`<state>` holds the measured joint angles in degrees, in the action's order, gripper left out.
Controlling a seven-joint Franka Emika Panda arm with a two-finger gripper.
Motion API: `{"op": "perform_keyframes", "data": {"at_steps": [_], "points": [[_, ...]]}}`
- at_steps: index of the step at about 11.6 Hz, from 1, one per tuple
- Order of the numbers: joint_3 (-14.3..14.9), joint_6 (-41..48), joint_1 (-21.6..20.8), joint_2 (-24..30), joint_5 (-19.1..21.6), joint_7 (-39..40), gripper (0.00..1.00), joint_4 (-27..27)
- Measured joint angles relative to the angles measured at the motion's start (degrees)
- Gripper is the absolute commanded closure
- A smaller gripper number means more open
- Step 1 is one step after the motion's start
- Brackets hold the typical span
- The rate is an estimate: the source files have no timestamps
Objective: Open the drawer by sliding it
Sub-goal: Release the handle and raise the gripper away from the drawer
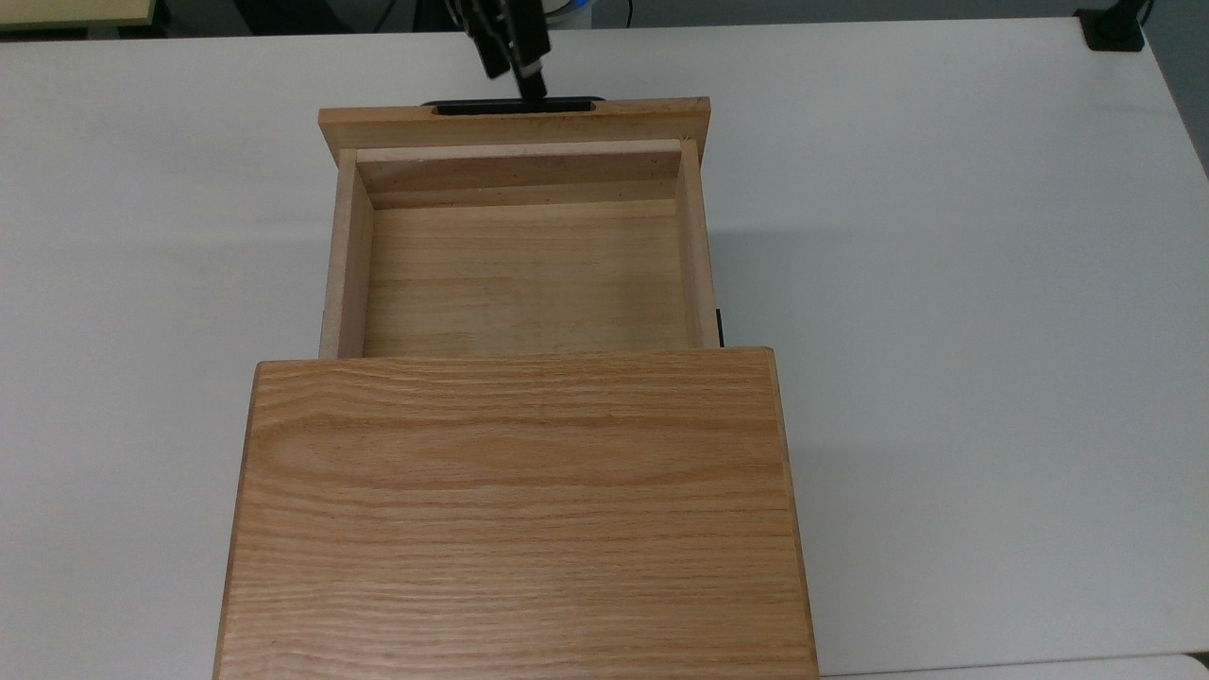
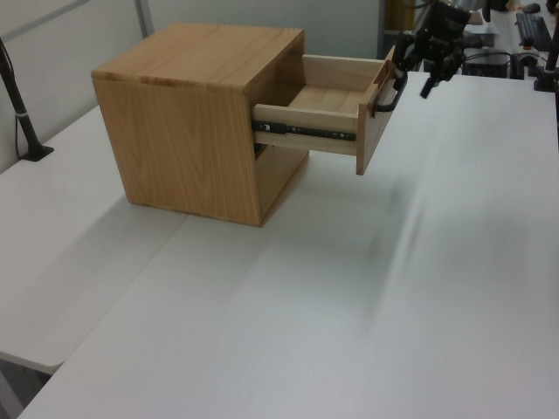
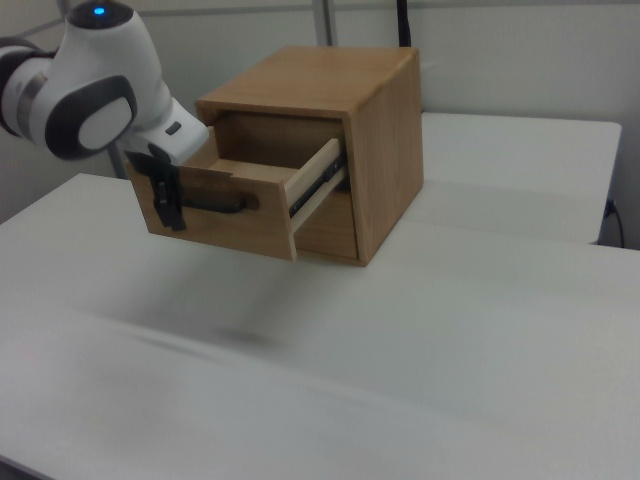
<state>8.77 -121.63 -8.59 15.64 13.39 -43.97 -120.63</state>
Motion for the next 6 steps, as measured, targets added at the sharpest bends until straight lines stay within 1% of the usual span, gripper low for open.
{"op": "perform_keyframes", "data": {"at_steps": [1,3,4,5,6], "points": [[0.05,6.11,0.07,0.03,-0.01,5.79,0.00,2.34],[0.14,19.76,0.35,-0.63,-0.77,21.16,0.00,8.72],[0.14,24.58,0.56,-1.80,-3.45,27.22,0.00,12.60],[-0.07,27.15,0.68,-3.42,-7.51,31.79,0.00,16.32],[-1.09,27.90,0.85,-4.80,-11.50,34.96,0.00,18.41]]}}
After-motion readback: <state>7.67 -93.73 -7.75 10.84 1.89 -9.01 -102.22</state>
